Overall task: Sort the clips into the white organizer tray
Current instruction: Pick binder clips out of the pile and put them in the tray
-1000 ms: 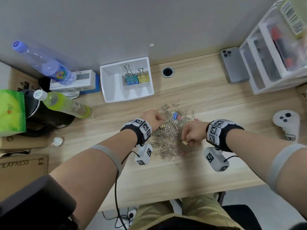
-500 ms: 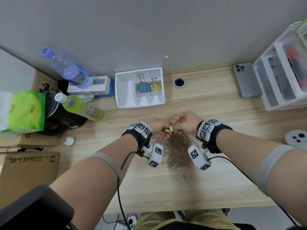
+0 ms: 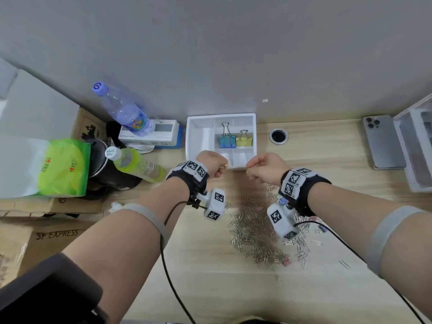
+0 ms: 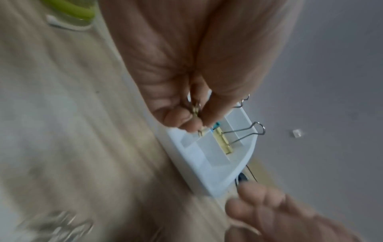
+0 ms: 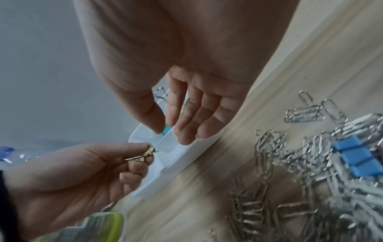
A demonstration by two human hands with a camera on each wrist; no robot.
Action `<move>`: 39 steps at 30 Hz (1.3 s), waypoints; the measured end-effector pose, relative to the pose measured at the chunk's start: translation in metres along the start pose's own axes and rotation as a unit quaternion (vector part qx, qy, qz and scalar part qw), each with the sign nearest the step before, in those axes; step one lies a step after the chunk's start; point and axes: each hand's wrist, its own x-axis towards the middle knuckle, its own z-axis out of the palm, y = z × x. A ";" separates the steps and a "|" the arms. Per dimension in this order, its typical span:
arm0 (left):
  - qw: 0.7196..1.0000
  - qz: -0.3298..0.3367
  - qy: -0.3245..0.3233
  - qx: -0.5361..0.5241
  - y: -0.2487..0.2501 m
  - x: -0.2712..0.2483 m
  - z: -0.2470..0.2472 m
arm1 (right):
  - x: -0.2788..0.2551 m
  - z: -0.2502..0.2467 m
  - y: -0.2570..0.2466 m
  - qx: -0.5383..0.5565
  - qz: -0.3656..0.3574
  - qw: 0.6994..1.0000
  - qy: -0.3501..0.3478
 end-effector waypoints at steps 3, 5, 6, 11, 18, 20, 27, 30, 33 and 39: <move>0.995 0.036 0.063 0.064 0.011 0.019 0.000 | 0.008 -0.012 0.011 -0.033 0.013 0.999 -0.002; 0.987 0.055 0.093 0.120 0.013 0.027 0.004 | 0.010 -0.019 0.019 -0.071 0.011 0.997 0.003; 0.981 0.061 0.100 0.152 0.015 0.028 0.007 | 0.010 -0.022 0.023 -0.088 0.006 0.996 0.010; 0.960 0.066 0.100 0.251 0.017 0.027 0.014 | 0.012 -0.036 0.036 -0.135 -0.015 0.990 0.041; 0.955 0.081 0.103 0.267 0.015 0.011 0.018 | -0.001 -0.074 0.057 -0.228 0.020 0.971 0.075; 0.955 0.081 0.086 0.272 0.010 0.005 0.020 | -0.009 -0.082 0.067 -0.266 0.038 0.960 0.073; 0.937 0.103 -0.035 0.333 -0.008 -0.018 0.058 | -0.047 -0.091 0.100 -0.331 0.072 0.939 0.058; 0.912 0.133 -0.087 0.379 -0.011 -0.029 0.082 | -0.058 -0.095 0.115 -0.307 0.075 0.947 0.067; 0.886 0.171 -0.120 0.414 -0.013 -0.035 0.110 | -0.067 -0.098 0.130 -0.296 0.070 0.950 0.072; 0.864 0.225 -0.135 0.430 -0.025 -0.041 0.161 | -0.074 -0.092 0.148 -0.301 0.033 0.951 0.065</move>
